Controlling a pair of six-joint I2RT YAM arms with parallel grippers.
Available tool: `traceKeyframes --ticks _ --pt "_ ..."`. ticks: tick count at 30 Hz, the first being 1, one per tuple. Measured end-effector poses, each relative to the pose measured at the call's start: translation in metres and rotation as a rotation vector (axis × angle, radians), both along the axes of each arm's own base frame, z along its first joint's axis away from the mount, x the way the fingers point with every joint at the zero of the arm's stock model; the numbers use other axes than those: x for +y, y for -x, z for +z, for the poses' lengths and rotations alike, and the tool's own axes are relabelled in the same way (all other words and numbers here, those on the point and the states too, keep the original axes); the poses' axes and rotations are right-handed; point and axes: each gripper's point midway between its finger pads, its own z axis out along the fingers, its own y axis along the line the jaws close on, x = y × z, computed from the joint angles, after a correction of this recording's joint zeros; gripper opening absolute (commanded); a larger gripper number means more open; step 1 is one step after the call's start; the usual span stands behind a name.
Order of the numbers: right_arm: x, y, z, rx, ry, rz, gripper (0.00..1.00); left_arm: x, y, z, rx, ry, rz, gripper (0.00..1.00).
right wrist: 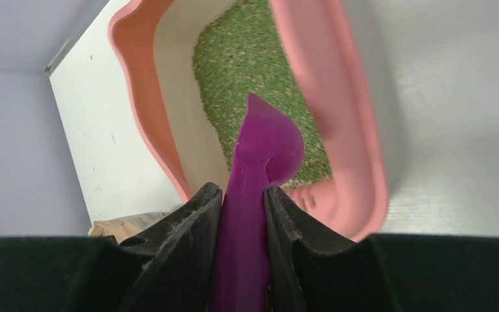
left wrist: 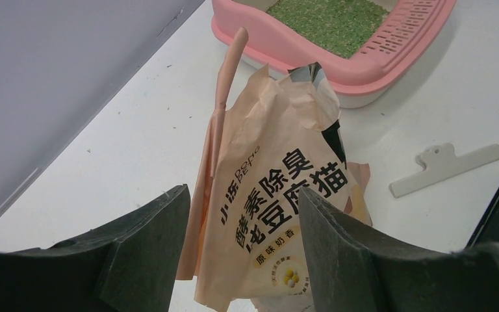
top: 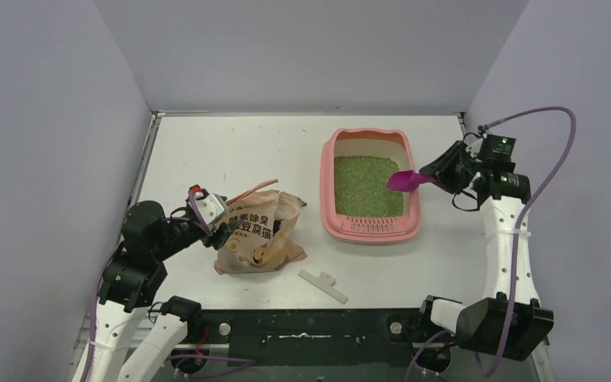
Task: Fill the litter box with clean litter
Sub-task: Pour the cat litter into the litter box, then adjust the spatula.
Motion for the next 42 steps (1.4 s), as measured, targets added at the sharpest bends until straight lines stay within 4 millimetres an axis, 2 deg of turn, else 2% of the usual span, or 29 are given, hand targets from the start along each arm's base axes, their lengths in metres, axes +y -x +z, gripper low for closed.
traceKeyframes --ticks 4,7,11,24,33,36,38,42 --pt "0.036 -0.027 0.010 -0.018 0.042 0.144 0.00 0.001 0.001 0.000 0.000 -0.001 0.004 0.59" --pt "0.055 -0.033 0.015 -0.033 0.055 0.223 0.00 0.002 0.001 0.000 -0.001 -0.001 0.009 0.60" --pt "0.066 -0.031 0.024 -0.063 0.040 0.286 0.00 0.003 0.002 0.002 -0.002 0.006 0.016 0.60" --pt "0.113 0.003 0.063 -0.223 -0.196 0.483 0.00 -0.002 0.001 0.015 0.016 0.065 0.018 0.60" --pt "0.141 0.012 0.098 -0.352 -0.387 0.624 0.00 -0.014 0.000 0.024 0.046 0.123 -0.028 0.60" --pt "0.157 0.021 0.112 -0.396 -0.419 0.711 0.00 -0.025 -0.003 0.037 0.055 0.162 -0.066 0.59" --pt "0.174 0.032 0.118 -0.412 -0.438 0.794 0.00 -0.034 -0.008 0.049 0.058 0.183 -0.104 0.59" --pt "0.200 0.051 0.119 -0.400 -0.464 0.908 0.00 -0.062 -0.014 0.075 0.043 0.183 -0.197 0.59"
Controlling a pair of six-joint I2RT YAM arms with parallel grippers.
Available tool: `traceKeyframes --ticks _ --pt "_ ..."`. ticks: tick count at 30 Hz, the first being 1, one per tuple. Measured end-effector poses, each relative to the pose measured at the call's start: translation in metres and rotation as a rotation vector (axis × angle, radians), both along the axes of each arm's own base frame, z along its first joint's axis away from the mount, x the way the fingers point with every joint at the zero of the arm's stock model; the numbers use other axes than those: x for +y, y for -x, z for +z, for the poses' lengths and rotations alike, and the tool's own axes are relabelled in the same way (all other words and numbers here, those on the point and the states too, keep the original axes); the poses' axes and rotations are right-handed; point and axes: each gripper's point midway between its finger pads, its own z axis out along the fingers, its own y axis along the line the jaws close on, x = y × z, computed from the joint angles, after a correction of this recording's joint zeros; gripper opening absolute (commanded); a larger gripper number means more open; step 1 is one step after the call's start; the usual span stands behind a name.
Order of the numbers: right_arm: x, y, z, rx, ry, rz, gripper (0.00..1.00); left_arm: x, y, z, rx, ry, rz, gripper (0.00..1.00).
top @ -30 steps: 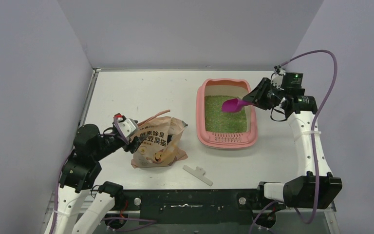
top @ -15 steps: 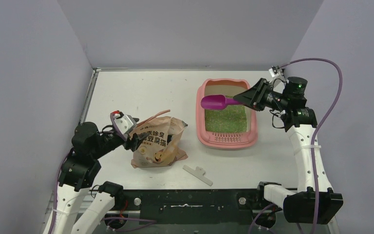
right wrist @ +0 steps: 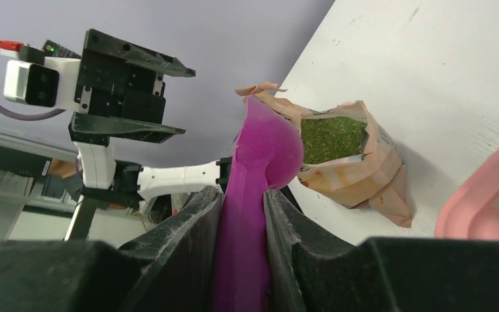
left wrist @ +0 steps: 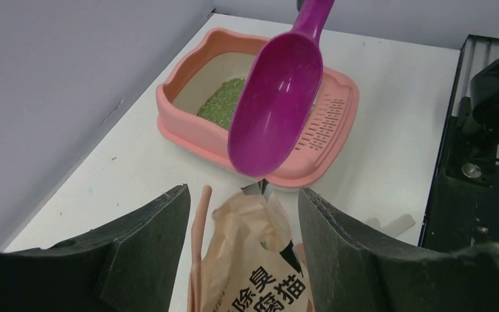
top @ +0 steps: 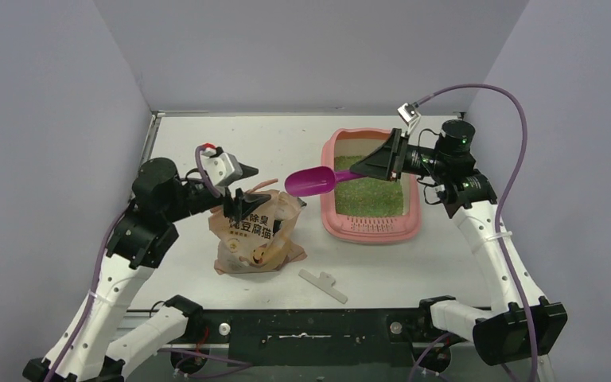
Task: Fill the litter box with clean litter
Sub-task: Adjust the spatula.
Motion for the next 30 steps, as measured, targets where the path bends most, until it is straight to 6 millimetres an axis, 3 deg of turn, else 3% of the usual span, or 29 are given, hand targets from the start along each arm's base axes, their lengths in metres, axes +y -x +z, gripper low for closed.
traceKeyframes --ticks 7,15,22,26,30 --pt "0.024 0.011 -0.001 -0.006 0.013 0.098 0.00 -0.044 -0.003 0.014 -0.061 -0.088 -0.131 0.59" --pt "0.039 0.026 0.000 -0.025 0.017 0.170 0.00 -0.063 -0.012 -0.010 -0.065 -0.185 -0.167 0.55" --pt "0.047 0.035 0.001 -0.029 0.019 0.217 0.01 -0.072 -0.016 -0.026 -0.045 -0.249 -0.206 0.27" --pt "0.052 0.040 0.000 -0.038 0.020 0.247 0.00 -0.074 -0.015 -0.031 -0.033 -0.277 -0.225 0.02" --pt "0.053 0.045 -0.003 -0.038 0.025 0.268 0.00 -0.072 -0.014 -0.030 -0.046 -0.305 -0.237 0.00"
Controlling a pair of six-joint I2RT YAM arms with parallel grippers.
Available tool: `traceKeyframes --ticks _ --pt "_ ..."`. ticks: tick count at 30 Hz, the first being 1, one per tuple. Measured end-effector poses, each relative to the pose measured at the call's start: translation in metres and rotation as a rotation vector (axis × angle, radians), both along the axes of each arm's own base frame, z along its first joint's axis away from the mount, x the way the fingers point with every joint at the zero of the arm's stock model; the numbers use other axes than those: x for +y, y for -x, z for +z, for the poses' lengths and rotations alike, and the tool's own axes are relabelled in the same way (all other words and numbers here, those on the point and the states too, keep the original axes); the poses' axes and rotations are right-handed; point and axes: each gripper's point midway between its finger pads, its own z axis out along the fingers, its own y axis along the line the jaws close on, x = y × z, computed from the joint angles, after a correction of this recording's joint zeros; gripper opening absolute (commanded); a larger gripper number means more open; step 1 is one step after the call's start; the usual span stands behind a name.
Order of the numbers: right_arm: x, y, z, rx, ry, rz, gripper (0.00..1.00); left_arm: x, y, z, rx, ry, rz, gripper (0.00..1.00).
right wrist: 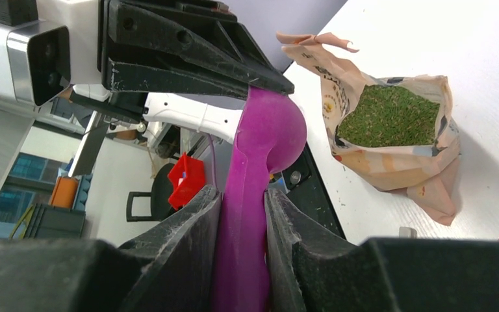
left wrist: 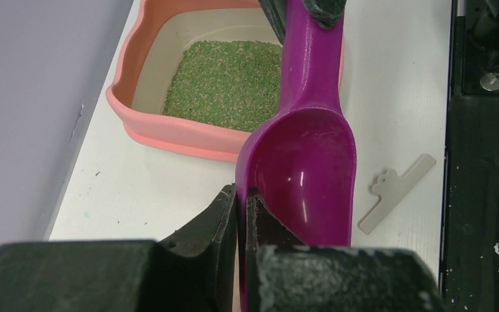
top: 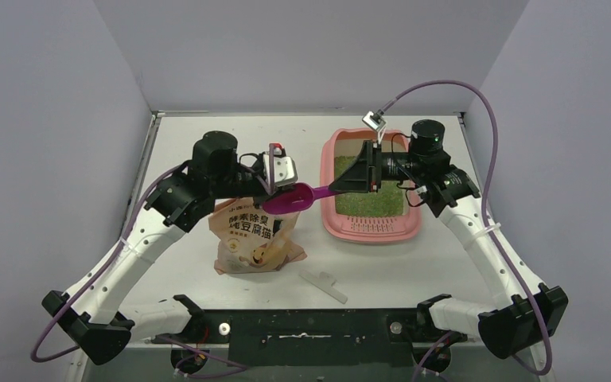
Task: Fill the litter box with clean litter
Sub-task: Adjust the spatula.
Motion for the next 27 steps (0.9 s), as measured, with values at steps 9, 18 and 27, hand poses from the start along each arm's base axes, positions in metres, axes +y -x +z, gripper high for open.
traceKeyframes --ticks 9,18,27 --pt "0.001 0.012 -0.013 0.009 0.035 0.045 0.06 0.003 0.000 -0.005 -0.009 -0.057 -0.021 0.00" --pt "0.001 0.014 -0.015 0.021 0.048 0.047 0.39 0.002 0.002 -0.009 0.008 -0.040 -0.009 0.00" --pt "0.002 0.015 -0.012 0.019 0.042 0.051 0.46 0.001 0.001 -0.015 0.033 -0.025 0.023 0.00"
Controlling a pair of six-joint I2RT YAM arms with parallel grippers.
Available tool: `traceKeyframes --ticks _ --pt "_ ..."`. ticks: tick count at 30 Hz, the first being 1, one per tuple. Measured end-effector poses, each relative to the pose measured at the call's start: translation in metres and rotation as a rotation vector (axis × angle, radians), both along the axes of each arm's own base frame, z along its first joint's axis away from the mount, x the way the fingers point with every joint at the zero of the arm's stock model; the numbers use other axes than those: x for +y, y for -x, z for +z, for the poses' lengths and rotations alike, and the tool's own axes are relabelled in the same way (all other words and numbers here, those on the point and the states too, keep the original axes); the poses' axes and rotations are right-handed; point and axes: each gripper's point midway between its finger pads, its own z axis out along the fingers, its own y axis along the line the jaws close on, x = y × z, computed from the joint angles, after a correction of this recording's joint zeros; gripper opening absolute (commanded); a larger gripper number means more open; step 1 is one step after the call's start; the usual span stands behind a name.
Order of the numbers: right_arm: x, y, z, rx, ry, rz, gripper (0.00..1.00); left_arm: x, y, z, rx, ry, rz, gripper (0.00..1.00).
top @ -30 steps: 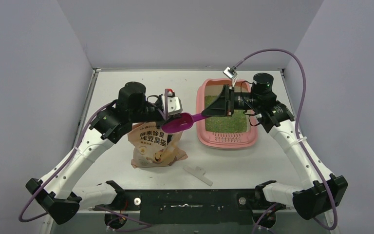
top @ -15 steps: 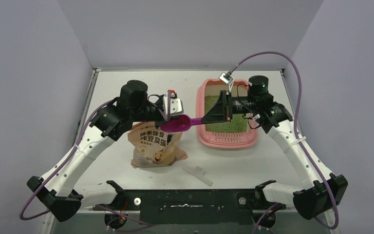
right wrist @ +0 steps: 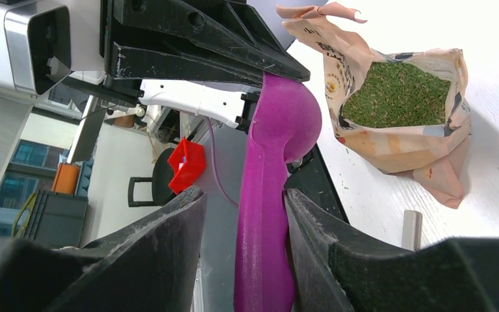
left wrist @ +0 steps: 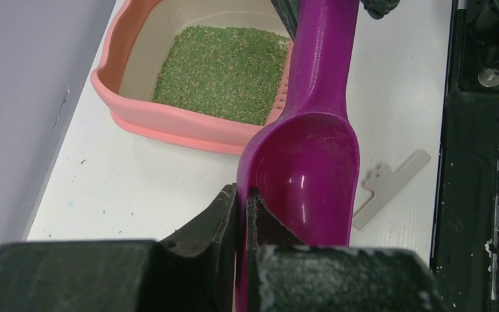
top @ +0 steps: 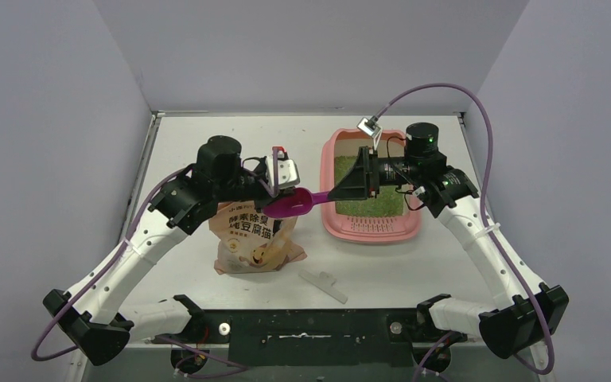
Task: Fill the litter box with clean litter
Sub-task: Adjust the spatula.
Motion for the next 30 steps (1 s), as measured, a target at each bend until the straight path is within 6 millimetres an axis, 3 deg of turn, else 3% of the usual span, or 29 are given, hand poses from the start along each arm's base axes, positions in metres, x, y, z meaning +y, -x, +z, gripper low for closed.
traceKeyframes --ticks 14,16,22,24,28,29,30 --pt "0.0004 -0.0026 0.0003 0.002 0.001 -0.015 0.46 0.0017 -0.0007 0.0014 -0.003 0.013 0.030 0.00" --pt "0.0005 -0.0027 0.0002 0.005 0.002 -0.016 0.38 0.0021 -0.0010 0.0020 -0.005 0.016 0.035 0.00" --pt "0.0019 -0.0050 -0.0031 0.017 0.007 -0.016 0.26 0.0043 -0.0001 0.0047 -0.014 0.023 0.042 0.00" --pt "0.0022 -0.0058 -0.0038 0.018 0.008 -0.016 0.15 0.0047 -0.0002 0.0044 -0.013 0.022 0.045 0.00" --pt "0.0024 -0.0063 -0.0041 0.011 0.010 -0.018 0.01 0.0044 0.0002 0.0031 -0.010 0.021 0.043 0.00" --pt "0.0026 -0.0064 -0.0040 0.010 0.011 -0.018 0.00 0.0044 0.0003 0.0029 -0.009 0.021 0.043 0.03" --pt "0.0027 -0.0066 -0.0042 0.009 0.013 -0.019 0.00 0.0044 0.0003 0.0029 -0.009 0.021 0.043 0.14"
